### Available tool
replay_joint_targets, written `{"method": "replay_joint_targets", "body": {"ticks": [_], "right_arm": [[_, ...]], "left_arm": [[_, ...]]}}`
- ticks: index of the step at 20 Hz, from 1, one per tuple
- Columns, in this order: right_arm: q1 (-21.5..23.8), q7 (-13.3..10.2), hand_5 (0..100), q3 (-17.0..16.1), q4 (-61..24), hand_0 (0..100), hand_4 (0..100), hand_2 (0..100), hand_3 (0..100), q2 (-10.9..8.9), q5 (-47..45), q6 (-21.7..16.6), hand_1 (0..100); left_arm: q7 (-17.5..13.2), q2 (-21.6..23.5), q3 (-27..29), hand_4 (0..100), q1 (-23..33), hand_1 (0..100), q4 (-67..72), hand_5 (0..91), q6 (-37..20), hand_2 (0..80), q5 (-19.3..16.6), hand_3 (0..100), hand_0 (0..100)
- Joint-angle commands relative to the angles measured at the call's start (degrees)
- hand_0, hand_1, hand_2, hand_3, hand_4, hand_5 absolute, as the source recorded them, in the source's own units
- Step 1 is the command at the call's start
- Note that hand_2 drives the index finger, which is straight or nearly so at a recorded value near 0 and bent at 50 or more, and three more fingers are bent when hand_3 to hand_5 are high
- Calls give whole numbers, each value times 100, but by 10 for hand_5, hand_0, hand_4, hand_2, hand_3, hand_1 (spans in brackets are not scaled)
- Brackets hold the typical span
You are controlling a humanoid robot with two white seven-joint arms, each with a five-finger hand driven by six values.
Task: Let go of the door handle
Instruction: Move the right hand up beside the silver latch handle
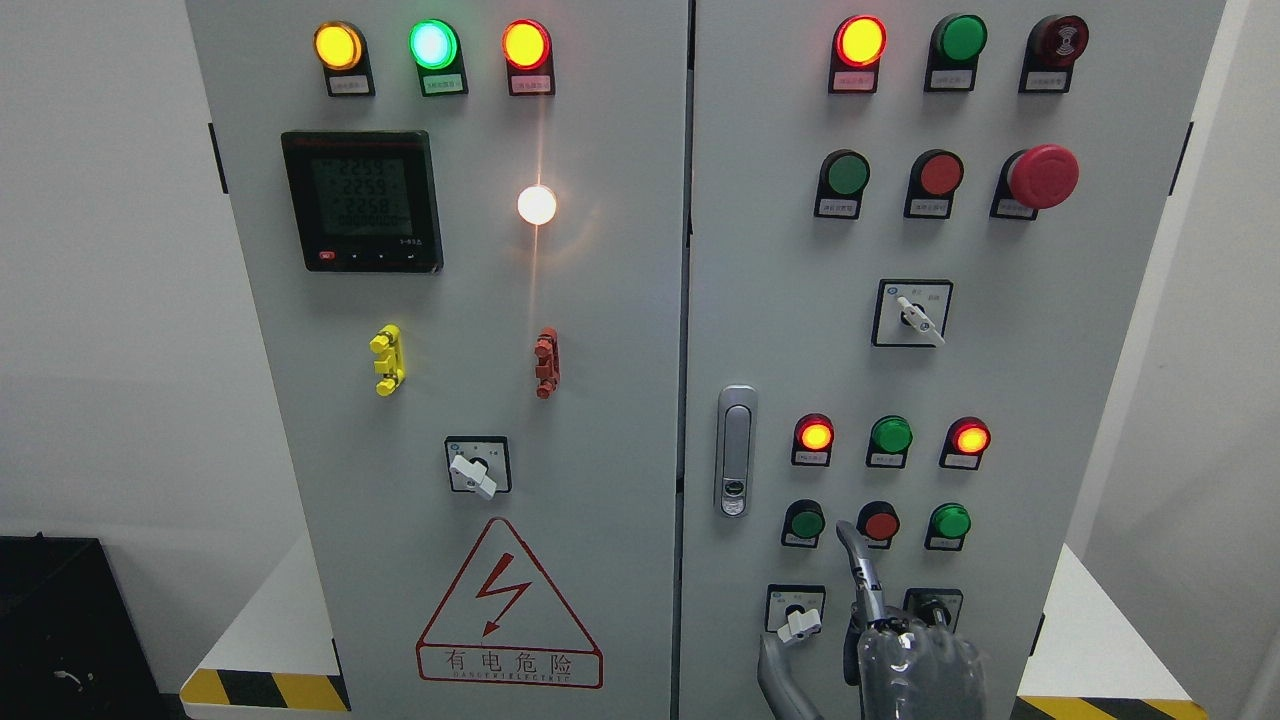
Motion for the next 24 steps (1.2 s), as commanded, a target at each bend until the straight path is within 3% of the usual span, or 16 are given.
{"method": "replay_joint_targets", "body": {"ticks": [1,15,24], "right_arm": [[-236,-112,1000,271,447,340,1000,98,1000,6,662,19,295],[-553,-332,1000,289,1098,336,1000,97,1000,-38,1357,-8,289],[-799,-324,1000,307,1291,338,1000,101,1000,-38,1682,10,288]], "left_arm": [[2,0,0,0,97,556,0,0,4,0,-2,0,120],[2,0,0,0,97,556,0,0,4,0,-2,0,120],[2,0,0,0,97,556,0,0,4,0,-2,0,120]]}}
